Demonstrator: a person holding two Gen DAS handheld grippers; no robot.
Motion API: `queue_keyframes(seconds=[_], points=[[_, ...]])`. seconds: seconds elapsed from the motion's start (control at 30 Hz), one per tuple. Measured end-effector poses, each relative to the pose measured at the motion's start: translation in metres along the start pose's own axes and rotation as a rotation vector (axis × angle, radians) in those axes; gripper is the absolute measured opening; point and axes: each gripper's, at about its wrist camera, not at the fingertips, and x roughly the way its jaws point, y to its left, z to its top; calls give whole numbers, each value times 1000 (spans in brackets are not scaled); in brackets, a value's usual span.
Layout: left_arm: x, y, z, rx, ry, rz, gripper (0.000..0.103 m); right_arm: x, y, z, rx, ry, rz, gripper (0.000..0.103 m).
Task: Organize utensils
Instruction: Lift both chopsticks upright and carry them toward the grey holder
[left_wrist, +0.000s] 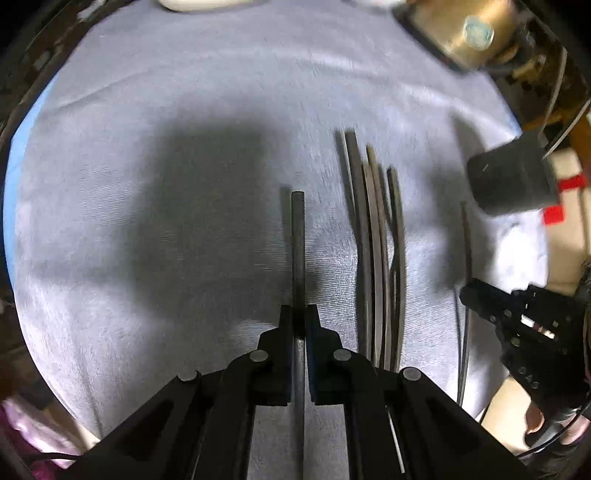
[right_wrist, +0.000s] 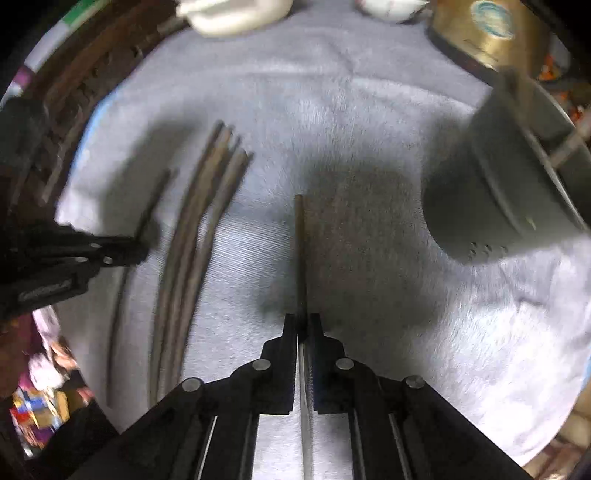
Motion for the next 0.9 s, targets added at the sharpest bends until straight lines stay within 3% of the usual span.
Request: queue_keyframes(seconds=[0.03, 0.2, 0.33, 0.53, 0.67, 0.9], points=[[-5, 5, -3, -10, -25, -11, 6, -13, -2, -6, 23, -54, 19, 6], [-68, 15, -20, -61, -329, -71, 6, -73, -19, -36, 132, -325, 72, 6], [-106, 14, -33, -72, -552, -102, 6, -106, -23, -55, 200, -527, 46, 6], [-130, -8, -57, -15, -860, -54, 6, -139, -23, -72, 201, -805, -77, 6], [-131, -9, -75, 3, -976, 55, 6, -144, -29, -75, 190, -904, -150, 6], [-107, -12, -74, 11, -974, 115, 6, -126, -32, -82, 186, -909, -198, 6]])
